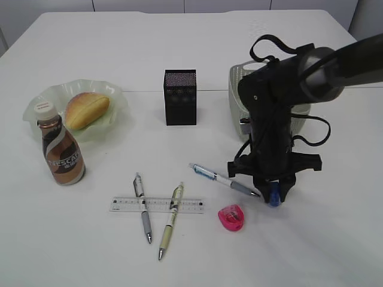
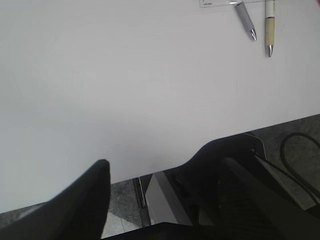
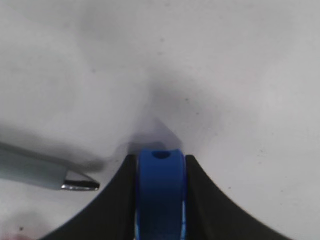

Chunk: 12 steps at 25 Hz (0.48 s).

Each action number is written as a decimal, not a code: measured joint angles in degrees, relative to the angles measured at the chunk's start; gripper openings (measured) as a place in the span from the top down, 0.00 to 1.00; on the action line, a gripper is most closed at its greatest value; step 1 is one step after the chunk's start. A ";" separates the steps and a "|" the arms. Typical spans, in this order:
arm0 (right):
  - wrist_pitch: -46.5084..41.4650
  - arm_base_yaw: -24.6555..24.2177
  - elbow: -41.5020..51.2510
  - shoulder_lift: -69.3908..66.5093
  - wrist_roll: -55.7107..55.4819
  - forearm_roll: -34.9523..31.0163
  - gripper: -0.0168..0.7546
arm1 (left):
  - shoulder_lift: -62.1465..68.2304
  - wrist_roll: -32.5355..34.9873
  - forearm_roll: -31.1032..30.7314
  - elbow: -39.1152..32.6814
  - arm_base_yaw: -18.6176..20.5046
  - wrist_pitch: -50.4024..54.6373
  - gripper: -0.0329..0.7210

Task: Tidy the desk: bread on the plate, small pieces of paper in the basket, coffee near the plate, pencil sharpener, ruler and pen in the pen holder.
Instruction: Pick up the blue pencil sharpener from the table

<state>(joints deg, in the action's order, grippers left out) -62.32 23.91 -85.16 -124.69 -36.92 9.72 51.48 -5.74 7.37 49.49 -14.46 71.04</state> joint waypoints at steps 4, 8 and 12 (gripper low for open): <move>0.00 1.97 0.00 0.00 2.03 0.44 0.77 | 0.00 0.00 0.00 0.00 0.00 0.00 0.30; 0.21 2.22 0.00 1.99 3.01 0.97 0.77 | 0.00 0.00 0.00 0.00 0.00 0.00 0.30; 0.24 2.34 0.00 6.14 5.80 1.75 0.77 | 0.00 0.00 -0.03 0.00 0.00 0.00 0.30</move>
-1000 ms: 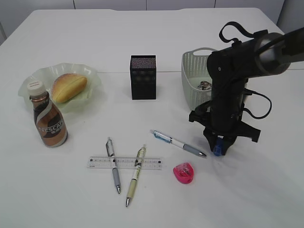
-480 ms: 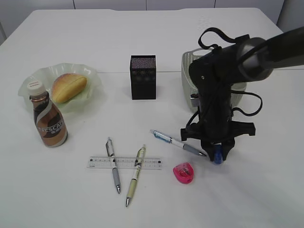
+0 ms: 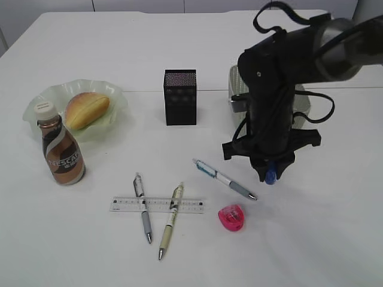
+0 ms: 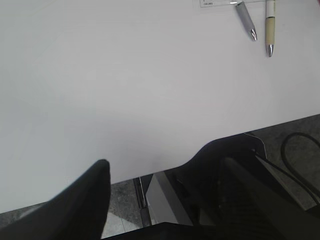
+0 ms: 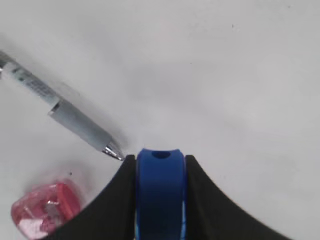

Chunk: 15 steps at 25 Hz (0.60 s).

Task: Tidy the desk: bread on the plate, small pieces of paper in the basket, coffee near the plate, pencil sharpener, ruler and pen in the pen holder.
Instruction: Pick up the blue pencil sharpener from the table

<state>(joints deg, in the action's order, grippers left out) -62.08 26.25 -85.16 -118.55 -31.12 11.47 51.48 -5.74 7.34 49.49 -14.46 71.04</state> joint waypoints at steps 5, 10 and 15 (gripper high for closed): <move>0.00 0.00 0.00 5.43 13.44 -5.37 0.77 | 0.00 0.00 -0.10 0.00 0.00 0.00 0.30; 0.77 0.10 0.00 13.54 22.96 -9.51 0.77 | 0.00 0.00 -0.10 0.00 0.00 0.00 0.30; 8.18 0.10 0.60 22.31 27.25 -9.19 0.77 | 0.00 0.00 0.16 0.00 0.00 0.00 0.30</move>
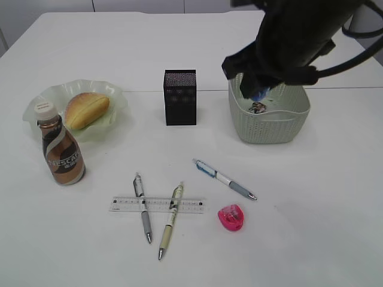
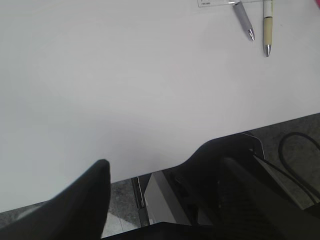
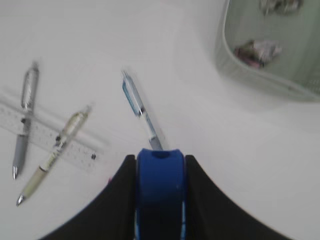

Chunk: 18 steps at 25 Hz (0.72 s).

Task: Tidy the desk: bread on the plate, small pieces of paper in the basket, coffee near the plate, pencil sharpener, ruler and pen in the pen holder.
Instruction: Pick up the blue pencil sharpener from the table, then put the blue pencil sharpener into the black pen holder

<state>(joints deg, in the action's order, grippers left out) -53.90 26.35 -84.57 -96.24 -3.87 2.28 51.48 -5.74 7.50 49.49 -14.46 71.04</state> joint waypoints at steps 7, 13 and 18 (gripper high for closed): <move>22.51 0.00 4.03 3.40 4.36 0.53 0.77 | 0.00 0.00 0.09 0.00 0.00 0.00 0.30; 45.76 0.00 5.07 -1.12 4.47 1.06 0.77 | 0.00 -0.35 0.09 0.00 0.00 0.00 0.30; 61.49 0.00 5.17 -9.41 4.58 1.06 0.77 | 0.00 -0.60 0.09 0.00 0.00 0.00 0.30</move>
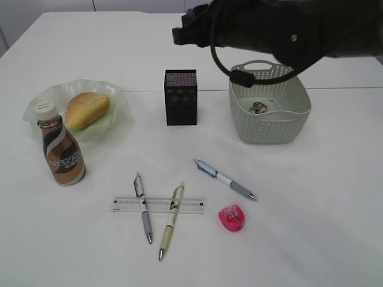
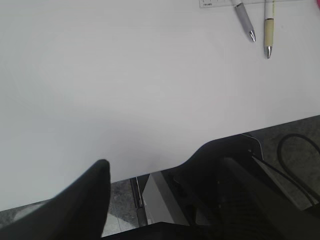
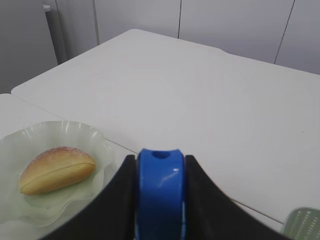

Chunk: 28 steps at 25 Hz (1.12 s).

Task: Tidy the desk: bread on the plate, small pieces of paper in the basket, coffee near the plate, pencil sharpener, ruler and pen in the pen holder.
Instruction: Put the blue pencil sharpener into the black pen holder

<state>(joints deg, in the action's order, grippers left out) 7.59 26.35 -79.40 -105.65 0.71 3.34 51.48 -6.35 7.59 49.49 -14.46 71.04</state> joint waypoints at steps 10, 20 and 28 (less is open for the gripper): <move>4.89 -2.66 -13.92 -17.39 -0.71 -0.96 0.77 | 0.00 -0.09 -0.21 0.00 0.00 0.00 0.30; 3.64 -2.94 -21.28 -25.87 -2.03 -1.23 0.77 | 0.00 -0.11 -0.34 0.00 0.00 0.00 0.32; 3.54 -3.56 -21.94 -27.29 -2.15 -1.23 0.77 | 0.00 -0.21 -1.72 0.00 0.00 0.00 0.32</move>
<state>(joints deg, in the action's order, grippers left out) 11.13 22.79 -101.34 -132.94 -1.43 2.11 51.48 -6.56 5.87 49.49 -14.46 71.04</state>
